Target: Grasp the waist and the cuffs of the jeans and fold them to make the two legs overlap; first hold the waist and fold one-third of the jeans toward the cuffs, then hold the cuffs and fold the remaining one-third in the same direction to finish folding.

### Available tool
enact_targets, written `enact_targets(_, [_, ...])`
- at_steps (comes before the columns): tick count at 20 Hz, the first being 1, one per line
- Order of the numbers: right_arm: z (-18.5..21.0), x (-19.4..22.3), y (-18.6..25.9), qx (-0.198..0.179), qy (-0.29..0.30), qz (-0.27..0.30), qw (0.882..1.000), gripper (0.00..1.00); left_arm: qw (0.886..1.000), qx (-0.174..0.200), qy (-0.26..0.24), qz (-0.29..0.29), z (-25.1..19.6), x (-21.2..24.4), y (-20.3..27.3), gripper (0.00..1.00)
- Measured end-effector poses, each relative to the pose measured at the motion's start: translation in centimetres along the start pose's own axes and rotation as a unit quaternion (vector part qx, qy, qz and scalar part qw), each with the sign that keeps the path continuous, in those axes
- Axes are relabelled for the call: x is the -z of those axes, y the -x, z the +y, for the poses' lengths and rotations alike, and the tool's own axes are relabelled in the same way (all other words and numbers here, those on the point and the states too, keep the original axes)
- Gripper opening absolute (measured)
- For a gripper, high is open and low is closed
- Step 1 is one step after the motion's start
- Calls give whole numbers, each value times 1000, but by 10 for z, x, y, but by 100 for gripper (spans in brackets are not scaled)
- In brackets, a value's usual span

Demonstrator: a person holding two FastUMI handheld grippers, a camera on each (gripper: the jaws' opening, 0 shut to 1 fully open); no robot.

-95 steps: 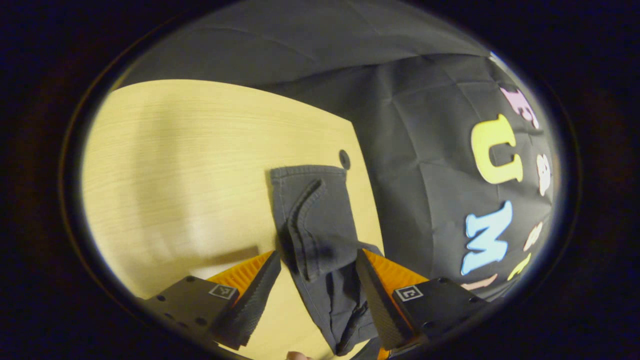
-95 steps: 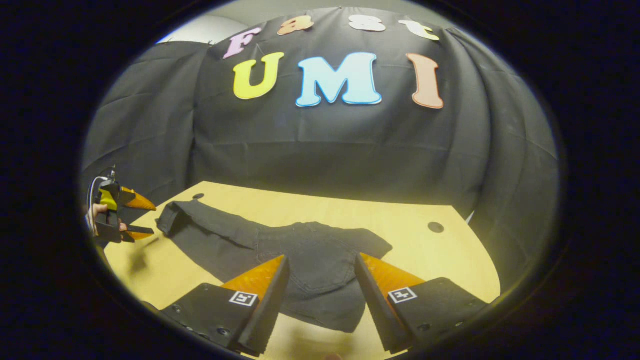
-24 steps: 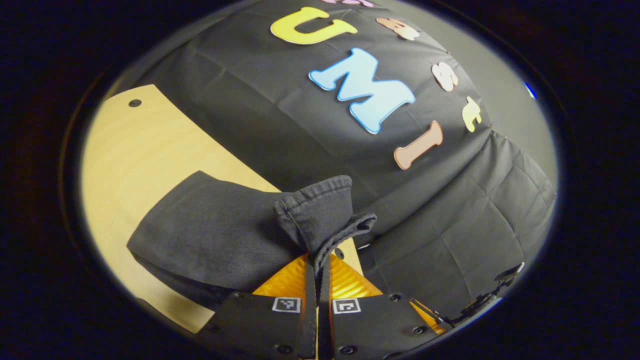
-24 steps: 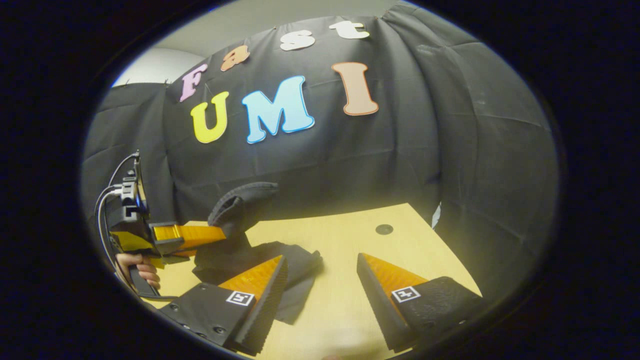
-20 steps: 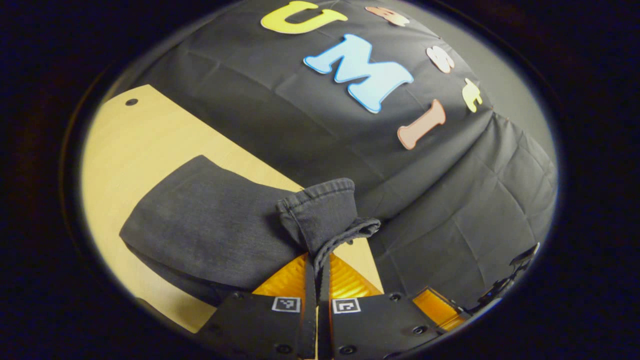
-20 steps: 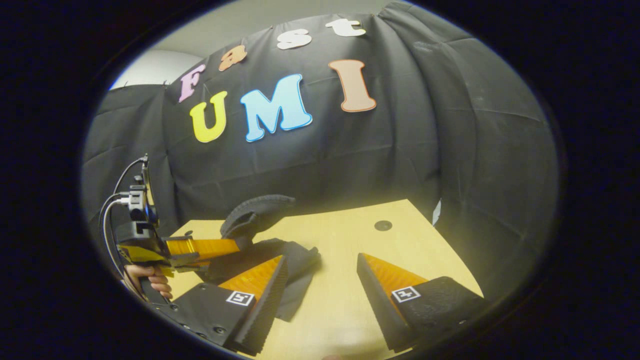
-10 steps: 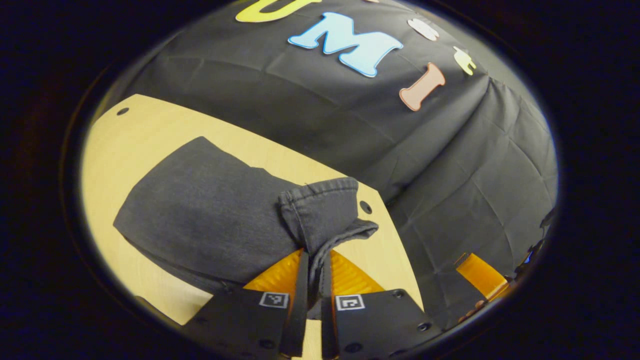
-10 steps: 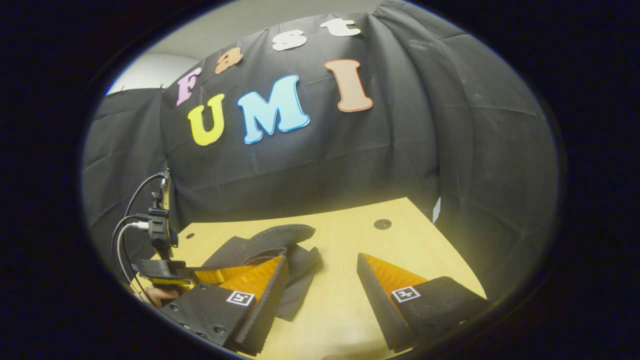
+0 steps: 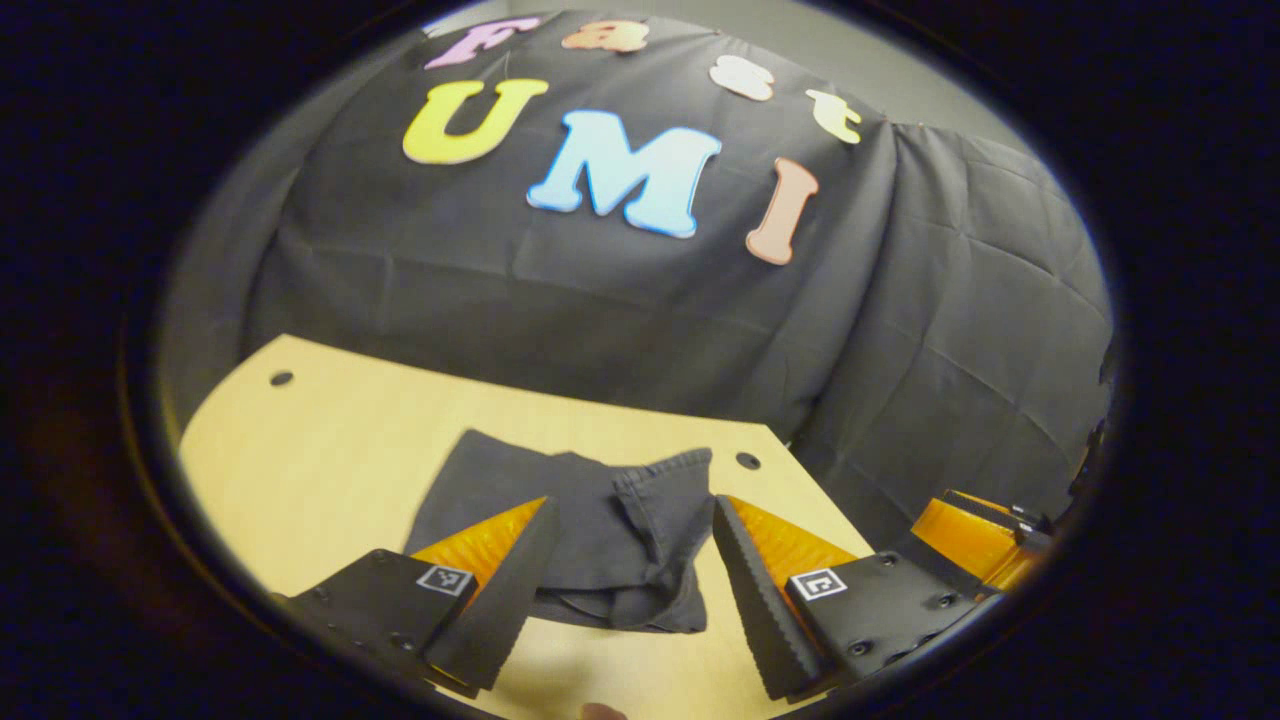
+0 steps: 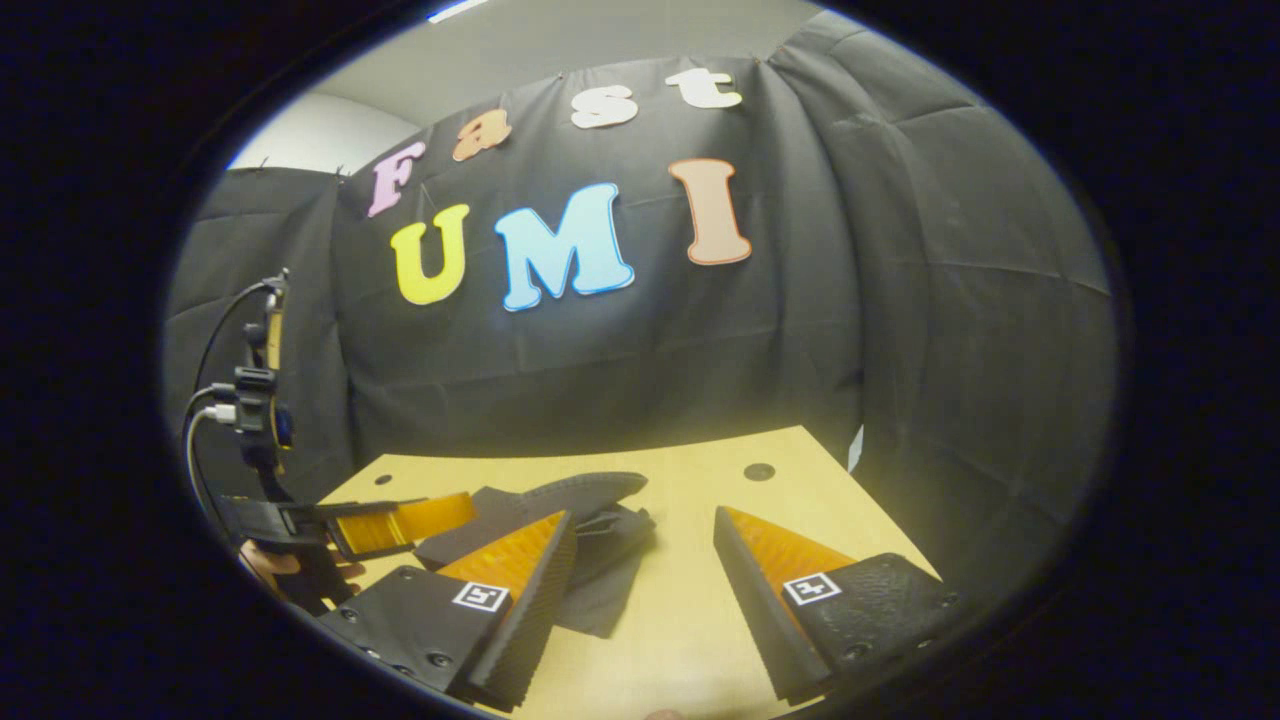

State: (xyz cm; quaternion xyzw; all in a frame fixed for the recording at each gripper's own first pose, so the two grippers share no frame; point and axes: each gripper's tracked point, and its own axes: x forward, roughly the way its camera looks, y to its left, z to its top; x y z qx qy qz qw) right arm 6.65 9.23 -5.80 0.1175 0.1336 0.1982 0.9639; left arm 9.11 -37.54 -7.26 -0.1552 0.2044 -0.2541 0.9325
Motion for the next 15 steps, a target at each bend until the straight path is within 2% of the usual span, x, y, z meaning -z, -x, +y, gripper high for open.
enact_targets(4, [17,-16,20,9,4,-31,999,83,992,-50,-77,-84,37,-60,59,98])
enact_targets(5, [22,-20,25,15,9,-41,999,80,989,-61,-91,-101,43,-72,73,98])
enact_targets(6, [24,-20,28,20,14,-44,999,84,985,-70,-103,-116,48,-80,89,97])
enact_targets(8, [32,-26,38,24,15,-55,998,82,985,-71,-101,-122,50,-84,102,97])
enact_targets(9, [38,-29,41,24,16,-61,998,86,985,-74,-97,-123,51,-84,108,98])
enact_targets(12, [54,-31,50,19,36,-73,997,87,984,-84,-90,-127,54,-83,130,98])
enact_targets(15, [54,-36,62,30,54,-83,995,90,982,-92,-91,-134,63,-86,145,98])
